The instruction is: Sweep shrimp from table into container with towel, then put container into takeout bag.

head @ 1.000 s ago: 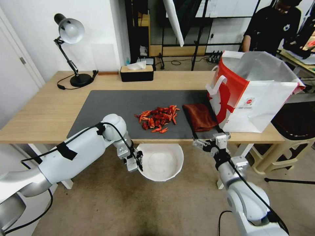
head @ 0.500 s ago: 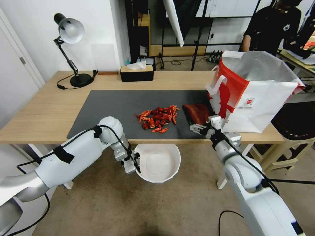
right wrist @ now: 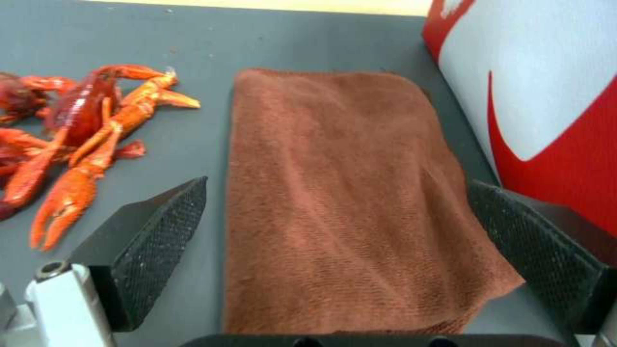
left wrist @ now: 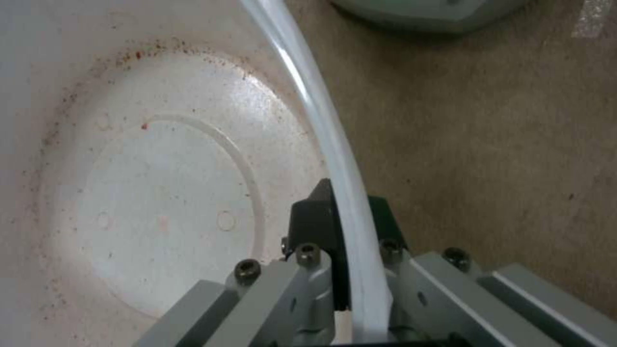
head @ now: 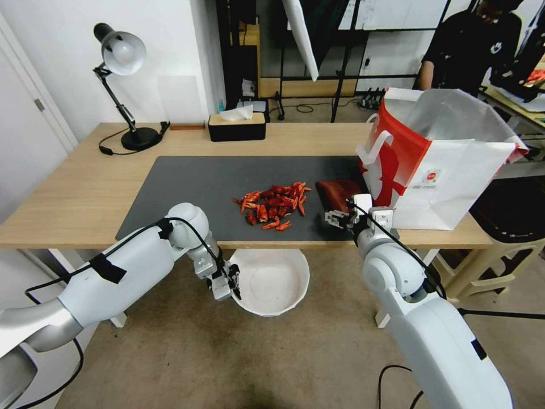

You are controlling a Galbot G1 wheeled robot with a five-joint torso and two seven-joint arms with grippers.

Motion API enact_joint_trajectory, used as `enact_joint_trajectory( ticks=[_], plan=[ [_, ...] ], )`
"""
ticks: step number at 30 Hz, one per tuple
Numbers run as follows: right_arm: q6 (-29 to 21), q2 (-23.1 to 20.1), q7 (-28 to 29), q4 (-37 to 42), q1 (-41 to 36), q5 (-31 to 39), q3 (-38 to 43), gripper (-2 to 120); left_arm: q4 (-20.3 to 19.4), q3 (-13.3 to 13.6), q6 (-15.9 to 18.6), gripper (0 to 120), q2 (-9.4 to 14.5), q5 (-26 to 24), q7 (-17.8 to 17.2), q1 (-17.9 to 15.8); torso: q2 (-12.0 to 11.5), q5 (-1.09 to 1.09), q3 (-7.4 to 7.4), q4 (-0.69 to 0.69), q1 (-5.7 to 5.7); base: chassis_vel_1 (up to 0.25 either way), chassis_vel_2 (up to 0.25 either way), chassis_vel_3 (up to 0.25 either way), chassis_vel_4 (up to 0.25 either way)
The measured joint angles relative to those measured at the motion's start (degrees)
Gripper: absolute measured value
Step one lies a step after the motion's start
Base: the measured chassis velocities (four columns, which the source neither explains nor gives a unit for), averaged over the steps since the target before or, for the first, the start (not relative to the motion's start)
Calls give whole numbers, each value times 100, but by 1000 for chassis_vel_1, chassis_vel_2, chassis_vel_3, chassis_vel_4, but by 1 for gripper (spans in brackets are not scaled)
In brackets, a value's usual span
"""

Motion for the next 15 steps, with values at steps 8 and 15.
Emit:
enact_joint_trajectory(
  ticks=[8, 15],
  plan=[
    [-71, 44, 176, -83, 51, 197, -12, 100, 26, -4, -33, 0, -21, 0, -28, -3, 0, 0, 0, 0, 0, 0, 0, 0, 0],
    [-105, 156, 308, -124, 2, 312, -6, 88, 28, -5, -63, 0, -18, 3, -57, 20, 0, 0, 0, 0, 0, 0, 0, 0, 0]
  ],
)
